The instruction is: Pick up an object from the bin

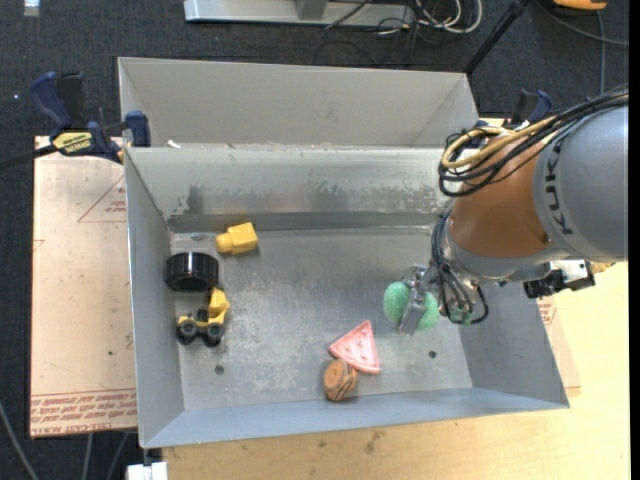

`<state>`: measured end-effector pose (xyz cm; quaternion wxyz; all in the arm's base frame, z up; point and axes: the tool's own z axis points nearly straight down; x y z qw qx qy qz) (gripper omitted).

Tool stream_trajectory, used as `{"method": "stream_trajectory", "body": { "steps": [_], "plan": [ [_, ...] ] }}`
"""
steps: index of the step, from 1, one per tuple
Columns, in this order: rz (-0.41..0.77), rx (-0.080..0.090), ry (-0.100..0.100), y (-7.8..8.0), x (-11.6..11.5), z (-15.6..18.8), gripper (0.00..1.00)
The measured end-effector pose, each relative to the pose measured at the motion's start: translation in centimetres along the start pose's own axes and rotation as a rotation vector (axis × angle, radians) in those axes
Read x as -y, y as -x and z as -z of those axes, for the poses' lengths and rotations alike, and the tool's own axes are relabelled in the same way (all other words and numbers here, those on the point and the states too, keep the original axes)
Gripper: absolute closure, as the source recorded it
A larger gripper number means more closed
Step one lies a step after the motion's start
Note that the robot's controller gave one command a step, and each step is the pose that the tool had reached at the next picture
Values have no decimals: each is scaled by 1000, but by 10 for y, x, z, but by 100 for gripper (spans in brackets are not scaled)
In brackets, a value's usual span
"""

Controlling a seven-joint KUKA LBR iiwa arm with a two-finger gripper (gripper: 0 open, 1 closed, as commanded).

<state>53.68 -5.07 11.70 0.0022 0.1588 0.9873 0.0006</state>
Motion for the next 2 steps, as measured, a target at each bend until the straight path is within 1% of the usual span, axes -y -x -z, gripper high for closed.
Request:
{"method": "stream_trajectory", "body": {
  "steps": [1,2],
  "plan": [
    [0,-8,-2,-2,0,11,100],
    [1,-8,-2,-1,0,29,100]
  ]
}}
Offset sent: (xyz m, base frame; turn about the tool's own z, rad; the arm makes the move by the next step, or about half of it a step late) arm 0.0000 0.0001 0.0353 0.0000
